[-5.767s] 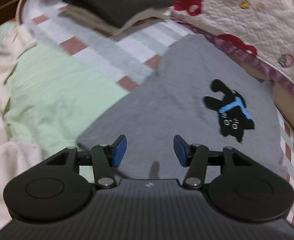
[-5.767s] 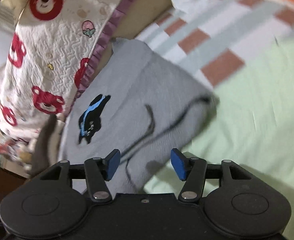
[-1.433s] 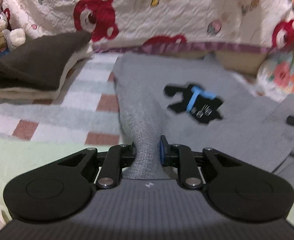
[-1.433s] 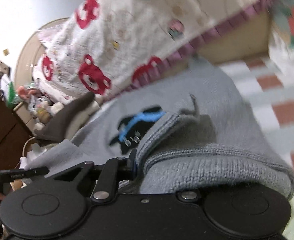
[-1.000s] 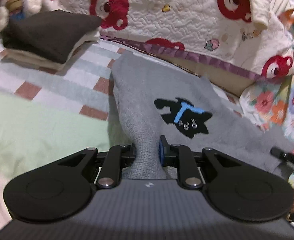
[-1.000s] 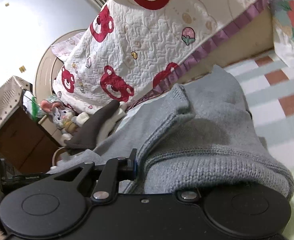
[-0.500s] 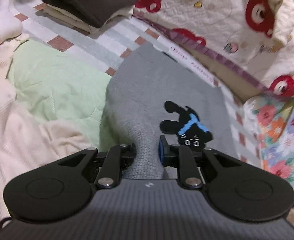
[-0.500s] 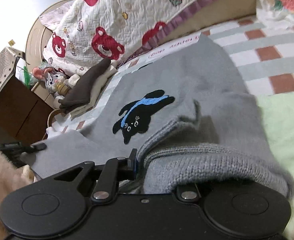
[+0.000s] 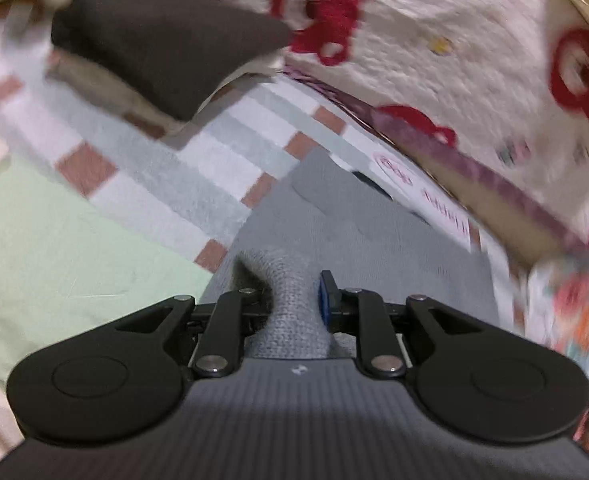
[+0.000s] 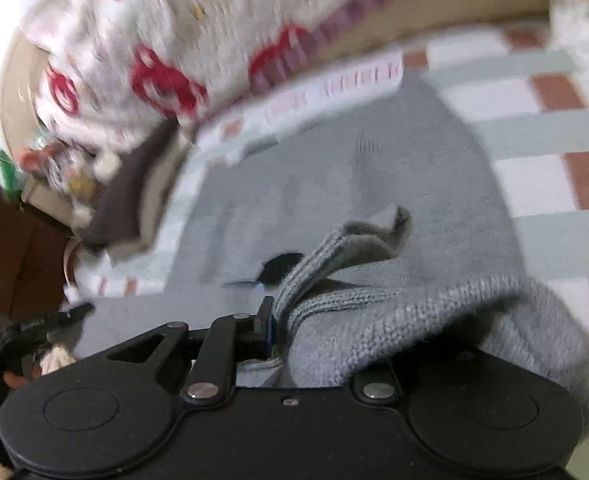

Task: Fold clothes

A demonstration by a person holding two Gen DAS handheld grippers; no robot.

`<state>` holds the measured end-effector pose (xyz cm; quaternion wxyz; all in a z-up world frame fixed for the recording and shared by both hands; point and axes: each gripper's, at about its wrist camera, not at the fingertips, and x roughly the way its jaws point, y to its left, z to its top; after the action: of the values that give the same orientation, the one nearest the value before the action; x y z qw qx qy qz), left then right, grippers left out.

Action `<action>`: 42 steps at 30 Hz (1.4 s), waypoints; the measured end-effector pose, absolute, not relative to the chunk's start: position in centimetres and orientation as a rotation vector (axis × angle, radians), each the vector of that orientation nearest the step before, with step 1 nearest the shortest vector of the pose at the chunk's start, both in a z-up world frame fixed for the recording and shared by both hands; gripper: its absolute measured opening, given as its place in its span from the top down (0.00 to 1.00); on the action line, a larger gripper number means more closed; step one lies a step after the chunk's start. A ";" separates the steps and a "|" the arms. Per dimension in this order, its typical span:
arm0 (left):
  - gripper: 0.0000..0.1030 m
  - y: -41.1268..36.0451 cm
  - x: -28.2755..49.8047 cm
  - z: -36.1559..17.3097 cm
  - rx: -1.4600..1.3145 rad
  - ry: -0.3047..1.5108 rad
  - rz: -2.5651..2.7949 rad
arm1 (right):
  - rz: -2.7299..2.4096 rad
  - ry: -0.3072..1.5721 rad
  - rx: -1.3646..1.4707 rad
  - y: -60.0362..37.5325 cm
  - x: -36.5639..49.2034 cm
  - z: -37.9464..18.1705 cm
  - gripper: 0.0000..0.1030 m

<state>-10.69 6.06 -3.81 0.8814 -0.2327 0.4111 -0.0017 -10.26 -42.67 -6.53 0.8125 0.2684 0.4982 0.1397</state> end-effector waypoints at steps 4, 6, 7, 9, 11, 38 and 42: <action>0.83 5.6 -7.5 -5.9 -0.473 0.859 0.018 | 0.220 1.179 0.684 -43.6 -5.8 -9.0 0.80; 0.83 5.8 -5.8 -6.5 -0.483 0.868 0.010 | 0.176 1.228 0.720 -44.1 -3.9 -10.3 0.80; 0.83 6.1 -4.8 -6.8 -0.501 0.876 0.010 | 0.152 1.253 0.727 -44.3 -3.1 -10.9 0.80; 0.83 6.3 -2.8 -7.1 -0.506 0.890 -0.006 | 0.098 1.273 0.762 -44.6 -1.8 -11.5 0.80; 0.83 6.2 -0.9 -7.0 -0.479 0.901 -0.042 | 0.064 1.298 0.764 -44.4 -0.1 -11.6 0.80; 0.78 8.4 10.0 -14.8 -0.574 1.064 -0.180 | 0.005 1.480 0.753 -46.7 12.9 -13.8 0.54; 0.70 9.0 7.9 -13.0 -0.556 0.992 -0.211 | -0.014 1.341 0.766 -48.1 11.7 -11.2 0.50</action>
<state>7.87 9.02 -13.05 0.8373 -0.2630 0.4689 -0.0996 11.71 -48.11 -11.17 0.7165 0.3460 0.6057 -0.0062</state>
